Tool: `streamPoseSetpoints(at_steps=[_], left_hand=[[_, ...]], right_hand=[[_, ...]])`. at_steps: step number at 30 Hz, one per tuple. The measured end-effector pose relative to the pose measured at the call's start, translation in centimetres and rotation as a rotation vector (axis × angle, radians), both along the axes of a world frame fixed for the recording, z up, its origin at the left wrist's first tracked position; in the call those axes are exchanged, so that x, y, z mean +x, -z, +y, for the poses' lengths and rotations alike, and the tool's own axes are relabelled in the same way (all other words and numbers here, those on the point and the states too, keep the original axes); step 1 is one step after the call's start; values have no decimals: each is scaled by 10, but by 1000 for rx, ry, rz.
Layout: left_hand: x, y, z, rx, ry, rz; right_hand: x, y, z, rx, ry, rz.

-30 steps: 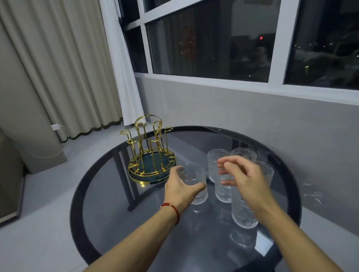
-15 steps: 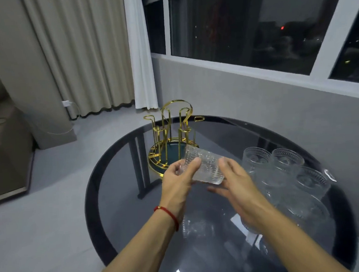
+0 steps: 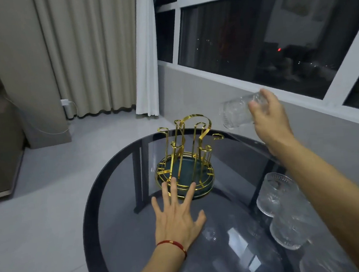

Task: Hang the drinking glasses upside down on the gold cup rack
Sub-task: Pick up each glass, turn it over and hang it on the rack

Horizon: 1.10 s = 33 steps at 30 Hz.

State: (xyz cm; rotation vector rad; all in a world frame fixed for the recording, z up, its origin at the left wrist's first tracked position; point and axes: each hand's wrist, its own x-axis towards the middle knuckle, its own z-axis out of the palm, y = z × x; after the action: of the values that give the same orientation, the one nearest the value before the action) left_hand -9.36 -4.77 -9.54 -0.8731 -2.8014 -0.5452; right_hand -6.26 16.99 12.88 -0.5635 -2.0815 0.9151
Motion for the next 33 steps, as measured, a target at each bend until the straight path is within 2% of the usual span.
streamPoseSetpoints(at_steps=[6,10,18,25,29,33], left_hand=[[-2,4,2,-21,-16,-18],[-6,5,2,-36,-8,-43],[-5,6,4,-6,-7,-53],[-8,5,5,0,-1,-85],[-8,5,4,3,-1,-90],[-8,4,3,4,-2,-77]], right_hand=[[-100,-41,-2,14,-267,-121],[-148,-47,-14,-29,-407,-313],[-187,-24,-34,221,-425,-707],[-192,-30,-55,315,-453,-1031],[-197,-30,-71,527,-407,-1140],[-195,-30,-69,455,-435,-1117]])
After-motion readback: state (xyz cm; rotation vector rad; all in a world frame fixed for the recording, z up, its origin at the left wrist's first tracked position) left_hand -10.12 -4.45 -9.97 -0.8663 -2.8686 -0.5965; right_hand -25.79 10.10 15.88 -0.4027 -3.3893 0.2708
